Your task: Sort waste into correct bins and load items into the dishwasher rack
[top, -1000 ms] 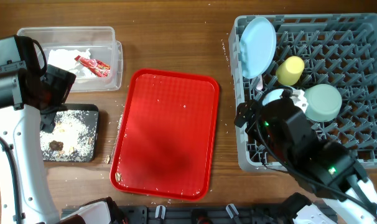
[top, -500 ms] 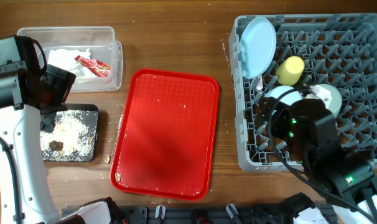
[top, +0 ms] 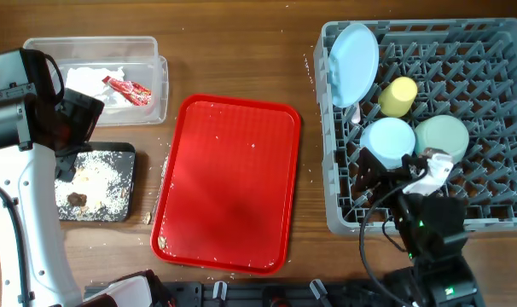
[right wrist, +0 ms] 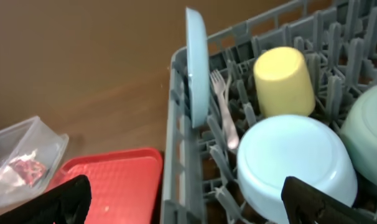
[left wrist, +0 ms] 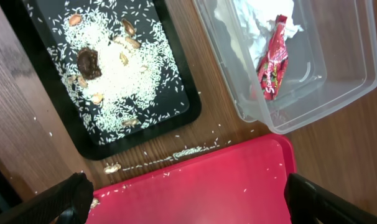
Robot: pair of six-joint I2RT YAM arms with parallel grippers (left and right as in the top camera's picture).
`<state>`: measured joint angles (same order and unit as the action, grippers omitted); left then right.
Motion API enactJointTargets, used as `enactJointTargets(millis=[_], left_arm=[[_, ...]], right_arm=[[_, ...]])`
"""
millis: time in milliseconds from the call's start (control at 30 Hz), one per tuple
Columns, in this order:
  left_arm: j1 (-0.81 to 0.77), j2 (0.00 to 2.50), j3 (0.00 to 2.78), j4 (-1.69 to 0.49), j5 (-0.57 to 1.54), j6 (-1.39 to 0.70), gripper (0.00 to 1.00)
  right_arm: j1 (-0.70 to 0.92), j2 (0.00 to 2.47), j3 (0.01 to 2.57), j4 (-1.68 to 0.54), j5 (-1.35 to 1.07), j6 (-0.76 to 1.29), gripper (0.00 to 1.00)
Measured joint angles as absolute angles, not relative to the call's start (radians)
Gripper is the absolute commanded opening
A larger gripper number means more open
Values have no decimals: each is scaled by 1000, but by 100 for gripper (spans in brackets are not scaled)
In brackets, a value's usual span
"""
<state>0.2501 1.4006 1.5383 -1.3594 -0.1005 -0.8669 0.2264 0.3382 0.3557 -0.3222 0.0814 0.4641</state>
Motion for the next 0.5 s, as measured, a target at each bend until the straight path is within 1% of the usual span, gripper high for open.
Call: enactJointTargets(millis=[100, 267, 500], left_arm=[[250, 1401, 1538, -1359, -101, -867, 100], [250, 1401, 1538, -1358, -101, -867, 100], [250, 1400, 1538, -1359, -101, -867, 100]], right_arm=[[200, 240, 251, -268, 67, 421, 100], [141, 129, 166, -163, 4, 362, 99], [120, 67, 49, 10, -64, 243, 100]])
